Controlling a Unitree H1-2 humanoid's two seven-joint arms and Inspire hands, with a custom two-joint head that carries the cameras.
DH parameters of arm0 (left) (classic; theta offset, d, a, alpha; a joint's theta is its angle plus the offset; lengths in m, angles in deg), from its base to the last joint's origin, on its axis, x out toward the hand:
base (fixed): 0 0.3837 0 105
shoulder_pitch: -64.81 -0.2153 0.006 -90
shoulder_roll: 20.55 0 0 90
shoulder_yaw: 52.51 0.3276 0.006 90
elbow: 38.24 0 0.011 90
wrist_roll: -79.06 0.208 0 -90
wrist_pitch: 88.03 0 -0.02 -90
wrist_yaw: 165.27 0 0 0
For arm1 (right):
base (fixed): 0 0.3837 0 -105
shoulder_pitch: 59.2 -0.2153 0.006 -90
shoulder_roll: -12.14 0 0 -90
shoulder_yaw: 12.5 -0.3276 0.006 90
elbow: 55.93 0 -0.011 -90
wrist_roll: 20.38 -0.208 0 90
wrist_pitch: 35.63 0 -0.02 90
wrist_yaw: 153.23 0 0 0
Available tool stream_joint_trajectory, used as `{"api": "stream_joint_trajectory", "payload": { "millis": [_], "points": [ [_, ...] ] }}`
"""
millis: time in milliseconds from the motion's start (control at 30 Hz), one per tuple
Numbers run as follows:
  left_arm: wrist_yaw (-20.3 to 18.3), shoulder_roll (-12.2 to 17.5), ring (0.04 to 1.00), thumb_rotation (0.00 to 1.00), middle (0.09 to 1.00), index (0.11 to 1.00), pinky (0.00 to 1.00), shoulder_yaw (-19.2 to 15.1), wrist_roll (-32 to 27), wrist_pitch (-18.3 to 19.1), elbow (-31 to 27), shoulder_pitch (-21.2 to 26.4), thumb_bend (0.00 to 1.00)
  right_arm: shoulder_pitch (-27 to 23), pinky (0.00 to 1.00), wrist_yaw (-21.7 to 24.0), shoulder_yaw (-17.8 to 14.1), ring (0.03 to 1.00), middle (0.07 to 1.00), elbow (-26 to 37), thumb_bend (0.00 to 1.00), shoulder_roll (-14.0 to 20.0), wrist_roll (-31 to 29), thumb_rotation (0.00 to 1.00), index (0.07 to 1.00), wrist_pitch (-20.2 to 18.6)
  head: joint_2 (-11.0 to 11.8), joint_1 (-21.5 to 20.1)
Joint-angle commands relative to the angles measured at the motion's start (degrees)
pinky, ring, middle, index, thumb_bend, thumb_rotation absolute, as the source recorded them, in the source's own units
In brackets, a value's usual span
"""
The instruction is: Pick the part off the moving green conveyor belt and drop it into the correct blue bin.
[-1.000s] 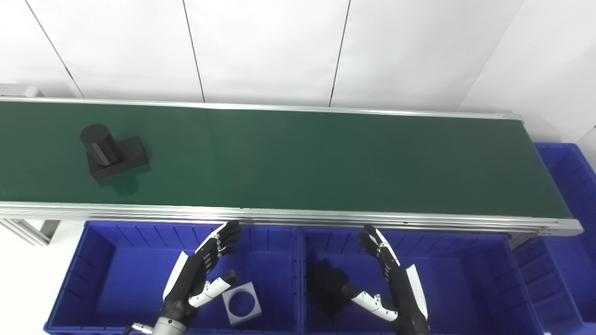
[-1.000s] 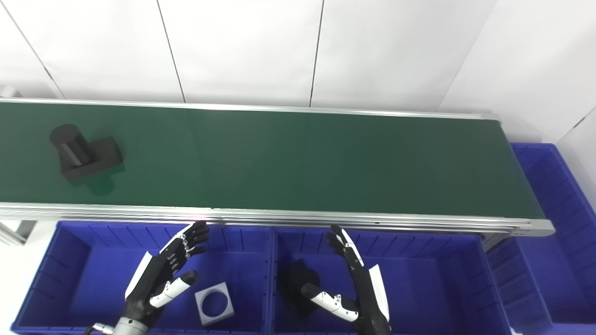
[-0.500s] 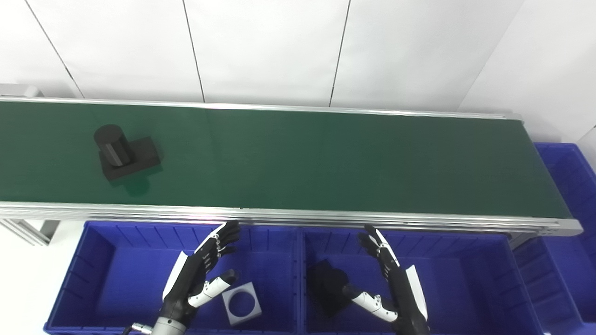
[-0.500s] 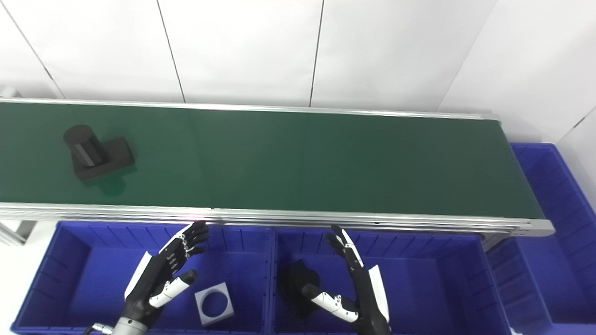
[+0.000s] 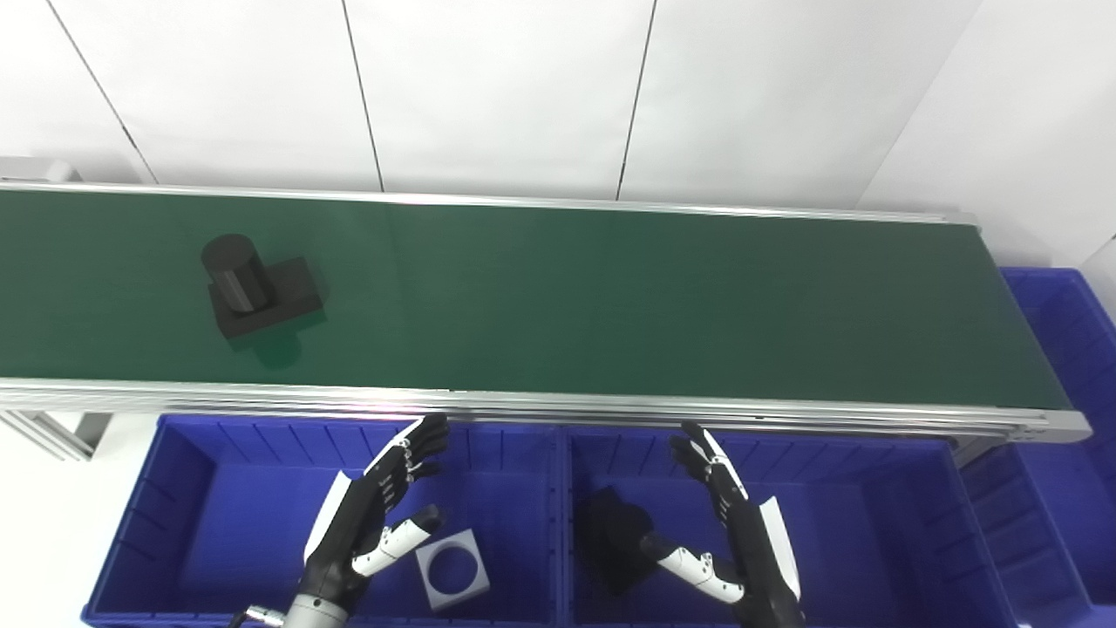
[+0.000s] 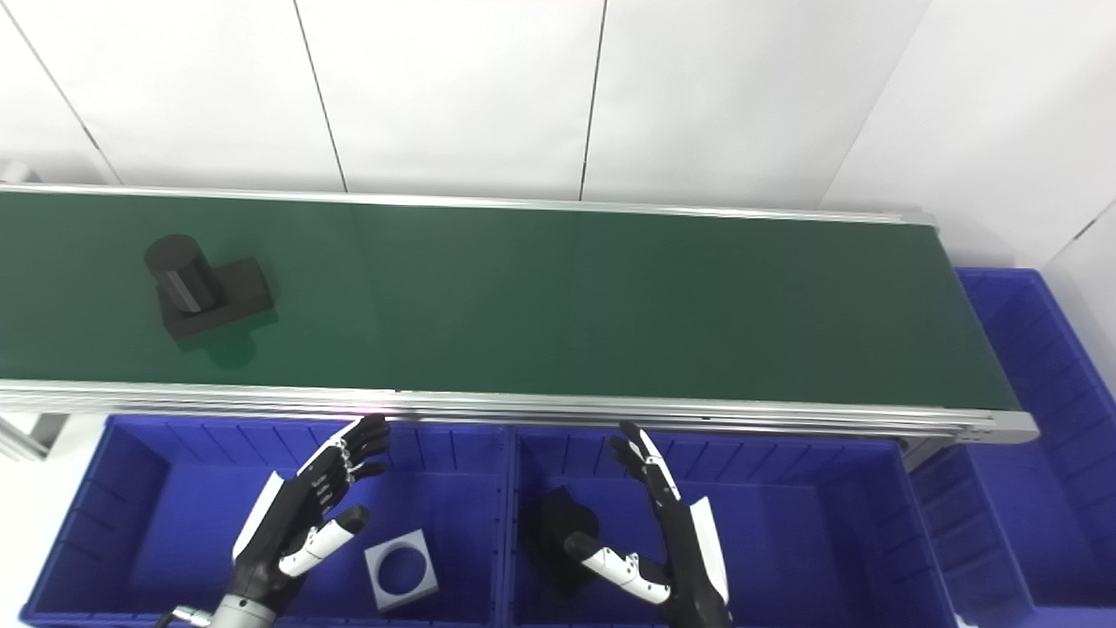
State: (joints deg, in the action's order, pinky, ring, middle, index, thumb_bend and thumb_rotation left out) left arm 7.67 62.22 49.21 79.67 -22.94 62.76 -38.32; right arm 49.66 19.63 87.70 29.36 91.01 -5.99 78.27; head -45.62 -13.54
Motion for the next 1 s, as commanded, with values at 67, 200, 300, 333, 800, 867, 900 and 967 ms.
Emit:
{"api": "stream_joint_trajectory", "payload": {
  "millis": [67, 200, 300, 333, 800, 867, 900, 967],
  "points": [
    [-0.6, -0.3, 0.867, 0.69, 0.885, 0.87, 0.81, -0.4, -0.4, -2.0, -1.2, 0.6, 0.72, -0.3, 0.88, -0.2, -0.3, 0.866, 0.865, 1.2, 0.89, -0.4, -0.1, 0.63, 0.929, 2.6, 0.0, 0.0],
    [-0.8, -0.5, 0.866, 0.7, 0.885, 0.87, 0.81, -0.6, -0.3, -2.0, -1.2, 0.6, 0.72, -0.2, 0.88, -0.1, -0.4, 0.866, 0.866, 1.2, 0.9, -0.5, 0.0, 0.63, 0.931, 2.3, 0.5, 0.3],
    [-1.2, -0.8, 0.868, 0.69, 0.887, 0.871, 0.82, -0.7, -0.4, -2.0, -0.2, 0.8, 0.72, -0.5, 0.88, -0.7, -0.3, 0.865, 0.865, 0.0, 0.91, -0.3, 0.0, 0.64, 0.931, 2.8, 2.3, 2.7],
    [-0.9, -0.9, 0.866, 0.69, 0.884, 0.871, 0.82, -0.6, -0.2, -2.0, 0.2, 0.8, 0.73, -0.7, 0.88, -1.1, -0.1, 0.86, 0.862, -0.4, 0.91, -0.2, 0.0, 0.63, 0.929, 2.9, 2.4, 3.0],
    [1.2, -2.2, 0.856, 0.68, 0.866, 0.87, 0.81, 1.5, 0.9, -2.0, 4.4, 2.1, 0.82, -1.4, 0.88, -4.9, 3.1, 0.849, 0.857, -1.9, 0.84, 3.2, -2.4, 0.58, 0.923, 3.0, 7.7, 12.3],
    [2.1, -2.0, 0.86, 0.69, 0.867, 0.871, 0.81, 2.2, 1.4, -2.0, 4.7, 2.1, 0.84, -1.4, 0.88, -5.4, 3.4, 0.85, 0.857, -1.9, 0.83, 3.5, -2.6, 0.57, 0.92, 3.0, 8.2, 12.7],
    [2.7, -1.9, 0.863, 0.7, 0.869, 0.874, 0.81, 2.6, 1.7, -2.0, 4.7, 2.2, 0.84, -1.5, 0.88, -5.7, 3.7, 0.85, 0.857, -1.9, 0.82, 3.7, -2.8, 0.56, 0.918, 3.0, 8.6, 12.9],
    [3.6, -1.6, 0.865, 0.71, 0.871, 0.876, 0.81, 3.3, 2.1, -2.0, 4.9, 2.3, 0.85, -1.6, 0.87, -6.2, 4.1, 0.849, 0.858, -1.8, 0.81, 4.0, -2.6, 0.55, 0.919, 3.0, 9.1, 13.2]
  ]
}}
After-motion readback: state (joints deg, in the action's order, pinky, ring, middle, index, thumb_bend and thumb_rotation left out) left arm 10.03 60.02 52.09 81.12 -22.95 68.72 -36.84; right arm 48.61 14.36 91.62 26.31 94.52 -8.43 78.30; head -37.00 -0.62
